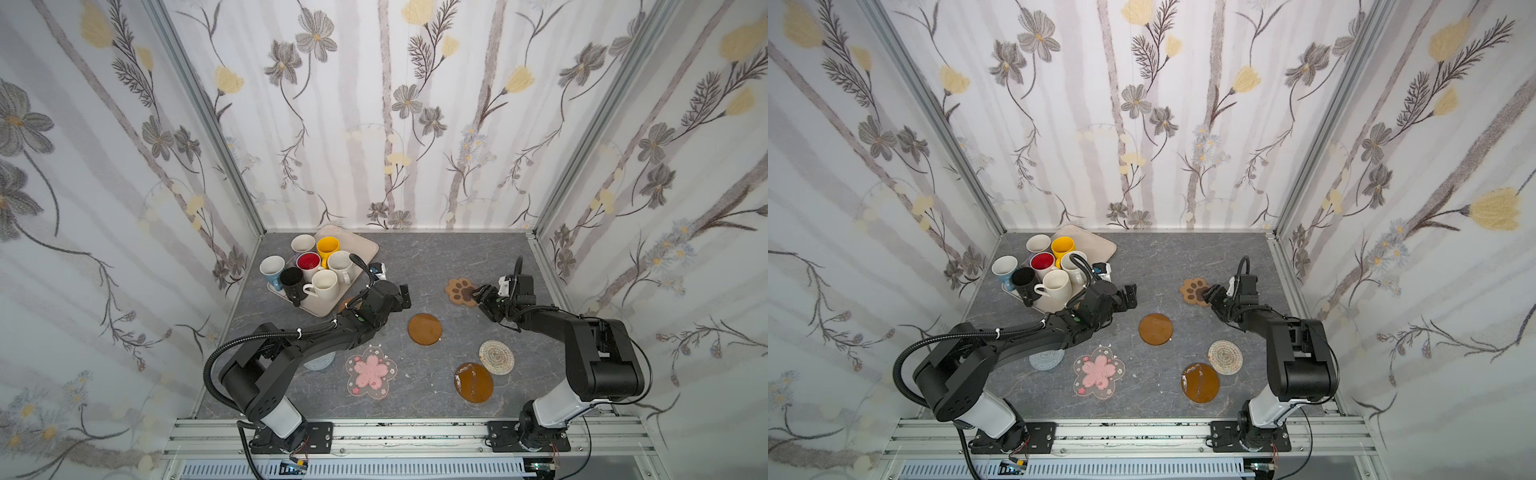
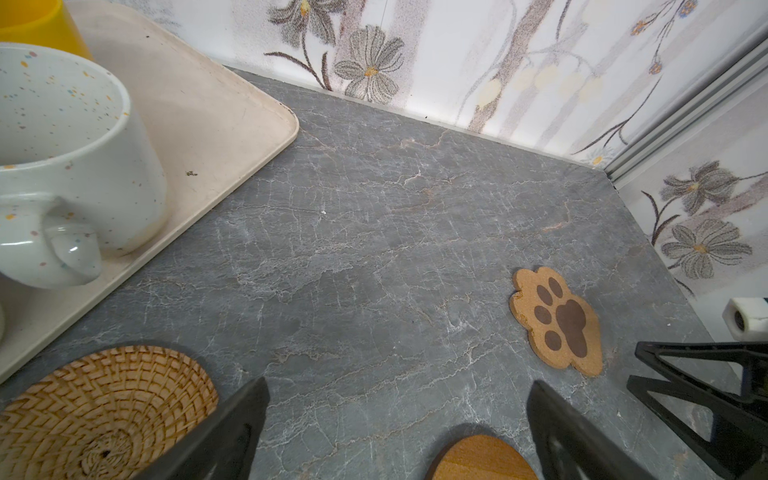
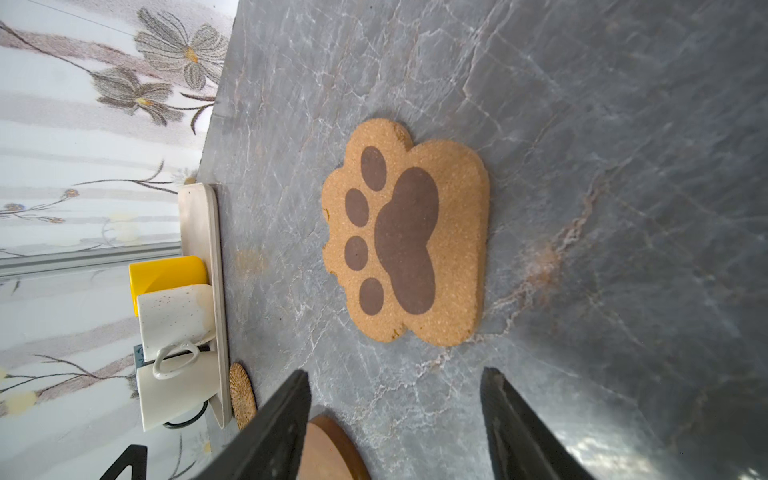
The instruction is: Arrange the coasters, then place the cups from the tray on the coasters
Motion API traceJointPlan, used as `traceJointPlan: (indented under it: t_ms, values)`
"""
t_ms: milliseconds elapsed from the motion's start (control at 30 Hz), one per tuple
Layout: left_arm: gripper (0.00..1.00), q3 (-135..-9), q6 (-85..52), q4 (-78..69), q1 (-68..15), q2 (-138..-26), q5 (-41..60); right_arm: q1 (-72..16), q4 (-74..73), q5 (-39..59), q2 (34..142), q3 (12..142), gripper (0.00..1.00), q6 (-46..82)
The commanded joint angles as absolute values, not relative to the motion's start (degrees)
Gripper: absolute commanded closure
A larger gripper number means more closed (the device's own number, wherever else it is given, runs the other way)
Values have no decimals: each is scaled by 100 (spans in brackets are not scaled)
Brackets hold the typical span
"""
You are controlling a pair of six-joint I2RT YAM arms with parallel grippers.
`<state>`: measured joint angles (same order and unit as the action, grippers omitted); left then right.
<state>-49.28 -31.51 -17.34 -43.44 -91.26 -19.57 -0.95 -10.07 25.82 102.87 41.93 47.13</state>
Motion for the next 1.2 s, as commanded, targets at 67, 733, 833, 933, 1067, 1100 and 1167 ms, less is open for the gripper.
traceJointPlan:
  t_ms: [67,733,833,933,1067,1100,1167]
  values:
    - [0,-4909,-3207,-1916,-4291,-9123,-1927,-70,-1261,2776,10745,4362,34,4758]
    - [0,-4900,-3350,-1933,-4045,-9201,-1542,-758,-1611,2866,12150,6023,44,5508]
    - [0,-4896,-3382,-1933,-3991,-9215,-1437,-815,-1641,2839,12380,6357,44,5660]
    - [0,-4902,-3384,-1942,-3947,-9239,-1320,-856,-1624,2813,12627,6734,45,5774]
    - [0,-4969,-3333,-1951,-3910,-9333,-1073,-913,-1492,2784,12964,7209,45,5833]
    - [0,-4996,-3304,-1945,-3902,-9366,-1006,-914,-1491,2786,13049,7313,45,5867]
    - [0,-5061,-3238,-1938,-3898,-9435,-881,-922,-1514,2798,13193,7516,44,5923]
